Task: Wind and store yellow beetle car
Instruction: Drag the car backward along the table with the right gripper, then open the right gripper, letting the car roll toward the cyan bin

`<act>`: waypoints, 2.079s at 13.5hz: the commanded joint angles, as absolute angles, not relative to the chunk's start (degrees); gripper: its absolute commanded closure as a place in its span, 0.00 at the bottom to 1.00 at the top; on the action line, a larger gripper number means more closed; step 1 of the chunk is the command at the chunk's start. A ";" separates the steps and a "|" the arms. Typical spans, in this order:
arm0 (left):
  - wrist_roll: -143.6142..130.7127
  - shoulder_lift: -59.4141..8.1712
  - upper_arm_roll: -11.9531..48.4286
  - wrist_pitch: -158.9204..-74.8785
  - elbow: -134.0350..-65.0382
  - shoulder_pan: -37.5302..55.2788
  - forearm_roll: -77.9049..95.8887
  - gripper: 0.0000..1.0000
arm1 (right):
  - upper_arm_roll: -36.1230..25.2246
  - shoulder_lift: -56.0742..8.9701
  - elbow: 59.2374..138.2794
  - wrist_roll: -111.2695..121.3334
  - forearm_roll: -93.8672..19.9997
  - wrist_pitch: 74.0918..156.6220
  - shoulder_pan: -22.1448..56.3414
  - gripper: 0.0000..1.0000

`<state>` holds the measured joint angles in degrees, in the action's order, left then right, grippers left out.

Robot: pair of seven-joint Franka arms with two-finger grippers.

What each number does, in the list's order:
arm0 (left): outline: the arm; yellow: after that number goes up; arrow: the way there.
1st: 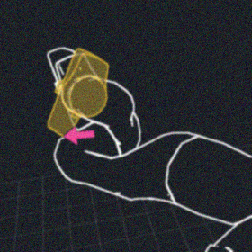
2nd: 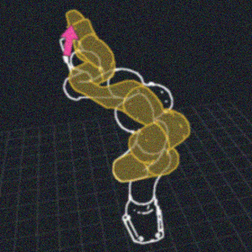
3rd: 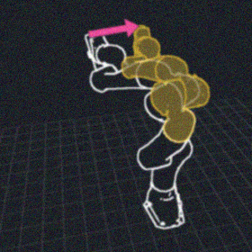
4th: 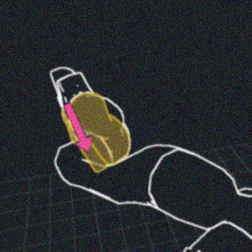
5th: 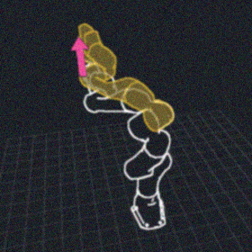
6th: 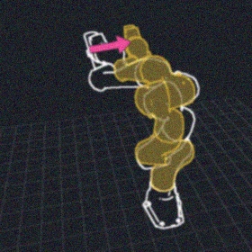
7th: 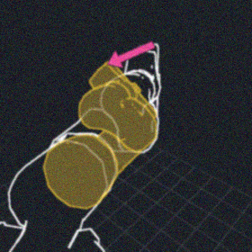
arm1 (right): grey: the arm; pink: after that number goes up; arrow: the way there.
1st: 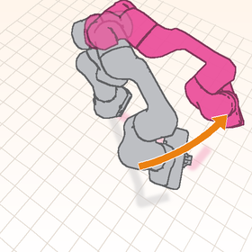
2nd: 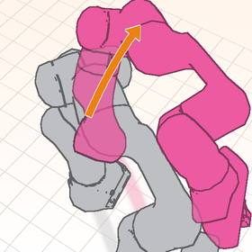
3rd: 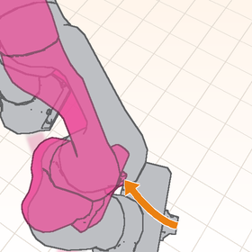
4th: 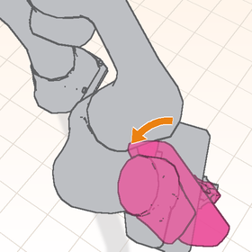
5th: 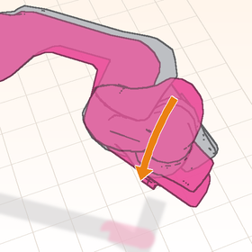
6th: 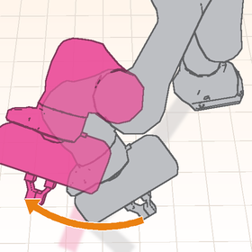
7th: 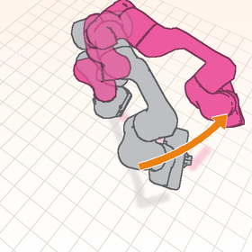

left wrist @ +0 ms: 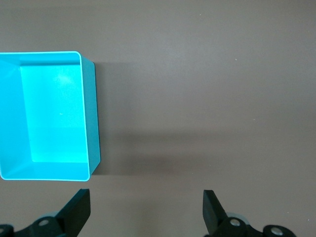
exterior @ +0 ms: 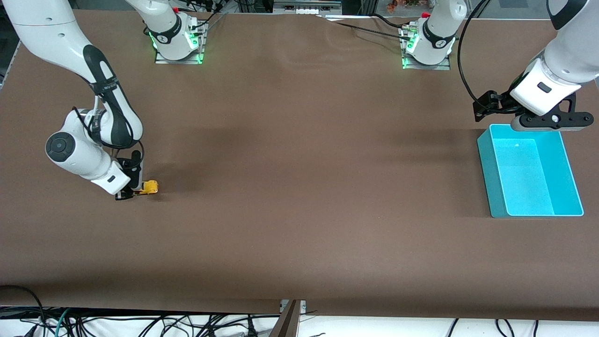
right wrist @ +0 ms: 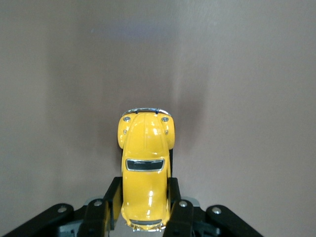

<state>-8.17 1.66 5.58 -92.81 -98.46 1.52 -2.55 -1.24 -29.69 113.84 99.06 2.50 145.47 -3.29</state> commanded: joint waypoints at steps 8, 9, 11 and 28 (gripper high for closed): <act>-8.44 0.79 5.63 -91.15 -96.77 1.14 -1.67 0.00 | 2.63 -28.65 108.57 100.99 1.41 137.93 -4.75 0.00; -8.44 0.79 5.63 -90.53 -96.77 1.14 -1.67 0.00 | 3.42 -28.65 106.11 100.90 0.80 135.20 -4.75 0.00; -8.44 0.79 5.62 -90.44 -96.77 1.14 -1.67 0.00 | 3.95 -28.48 102.24 100.38 -1.57 131.59 -4.40 0.00; -7.47 -2.45 6.06 -86.31 -96.68 2.02 -1.49 0.00 | 4.75 -21.79 82.90 43.74 -5.71 104.61 -2.81 0.00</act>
<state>-8.12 -0.64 6.02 -87.77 -98.45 1.80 -2.55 4.58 -21.65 86.28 53.00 -5.47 108.50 -2.97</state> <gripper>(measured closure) 0.000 0.000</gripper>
